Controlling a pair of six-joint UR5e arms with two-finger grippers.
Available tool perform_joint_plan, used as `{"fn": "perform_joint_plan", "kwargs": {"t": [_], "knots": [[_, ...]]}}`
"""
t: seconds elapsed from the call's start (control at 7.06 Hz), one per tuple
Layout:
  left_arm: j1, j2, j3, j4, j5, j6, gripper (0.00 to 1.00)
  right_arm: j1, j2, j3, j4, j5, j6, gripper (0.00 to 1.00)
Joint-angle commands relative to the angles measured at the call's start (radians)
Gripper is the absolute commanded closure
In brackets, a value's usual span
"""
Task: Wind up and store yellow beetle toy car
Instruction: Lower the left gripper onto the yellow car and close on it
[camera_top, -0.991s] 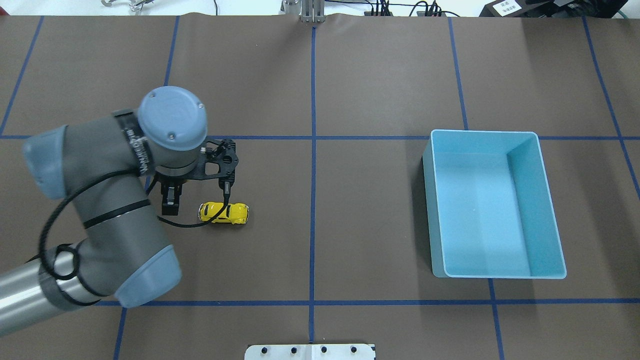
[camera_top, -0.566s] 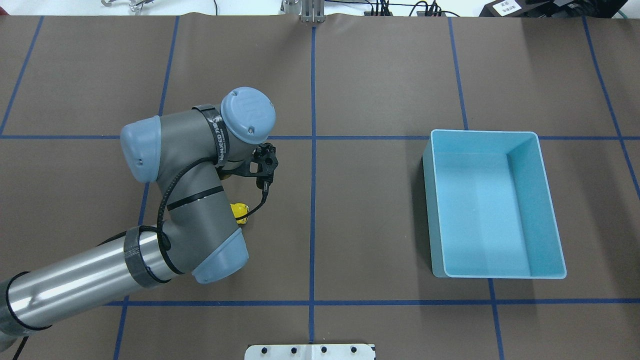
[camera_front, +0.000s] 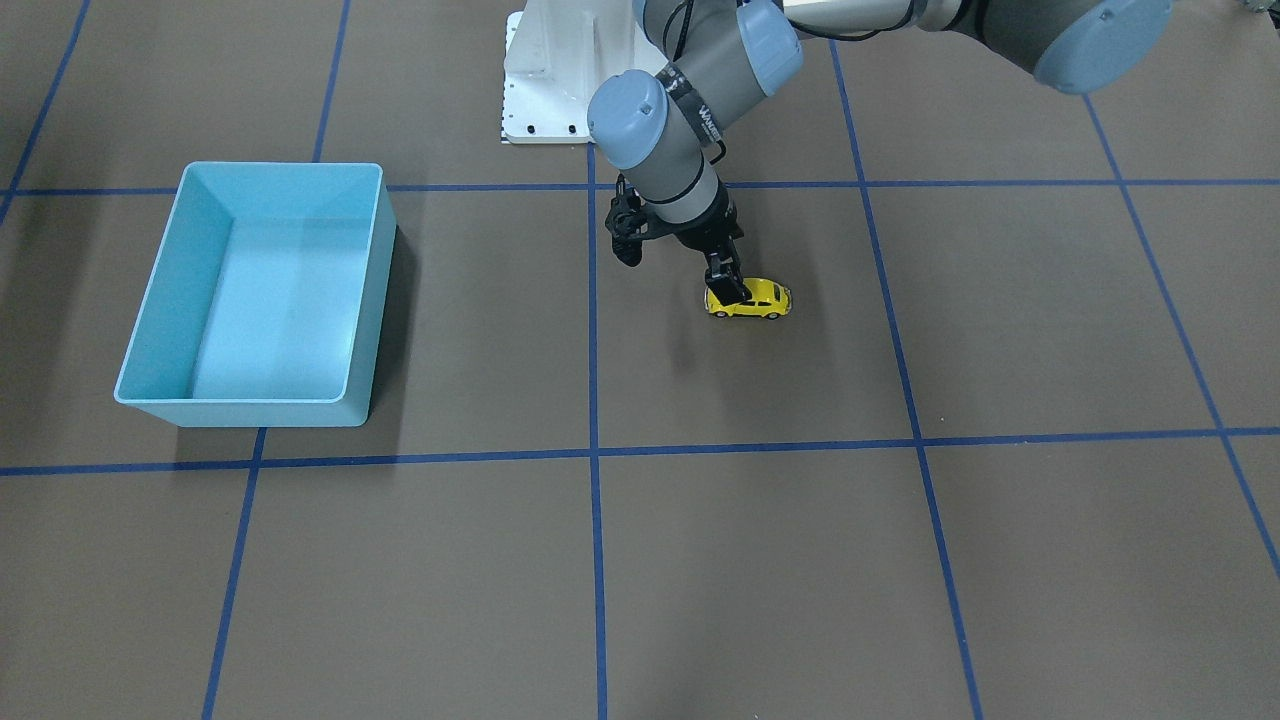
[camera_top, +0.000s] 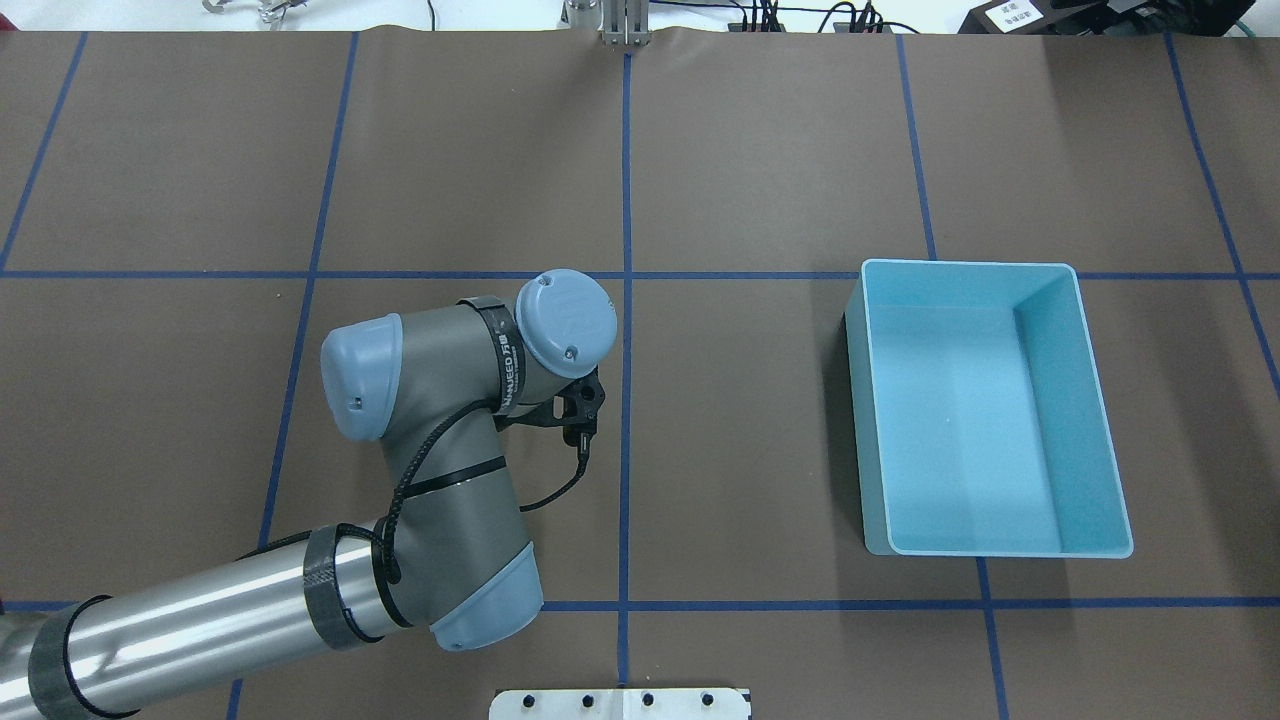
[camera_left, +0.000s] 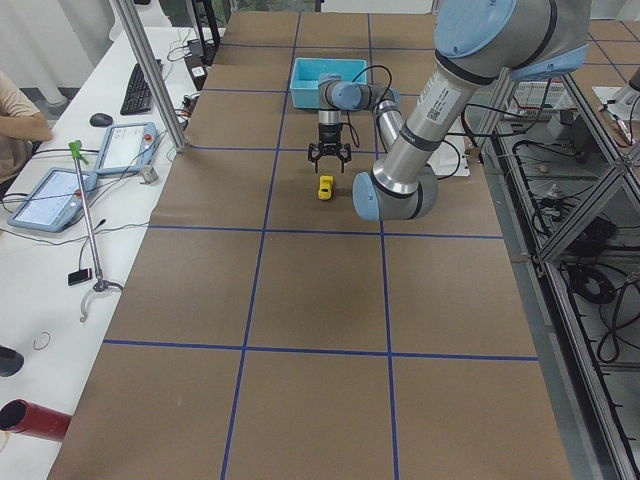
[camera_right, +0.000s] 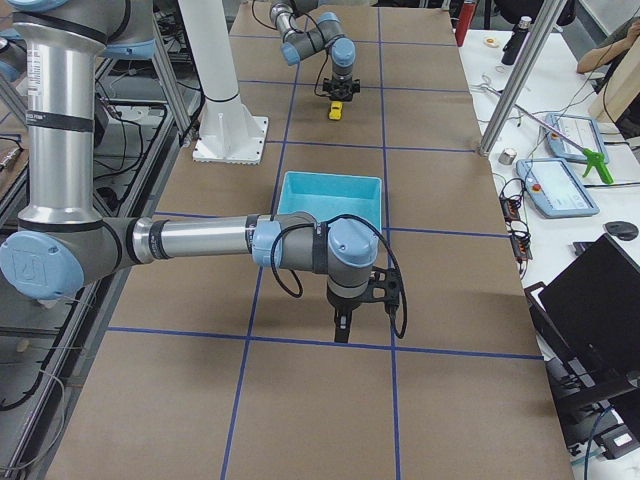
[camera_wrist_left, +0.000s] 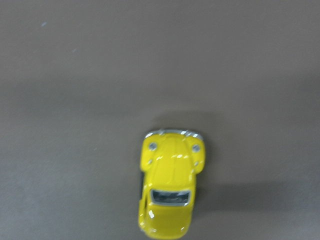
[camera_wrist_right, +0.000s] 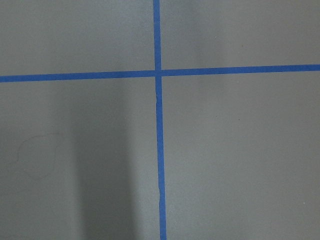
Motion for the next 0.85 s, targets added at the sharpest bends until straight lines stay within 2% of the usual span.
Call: {"fn": "perform_joint_plan", "kwargs": {"t": [0.0,0.57,0.71], "knots": [[0.029,-0.023,0.034,-0.005,0.054,0.019,0.01,0.0,0.0,0.0,0.0,-0.001,0.001,0.0],[0.029,-0.031,0.098,-0.075,0.056,0.029,0.01,0.003,0.0,0.0,0.0,-0.001,0.001,0.0],[0.029,-0.032,0.104,-0.096,0.082,0.029,0.01,0.003,0.0,0.0,0.0,-0.001,0.001,0.0]]}}
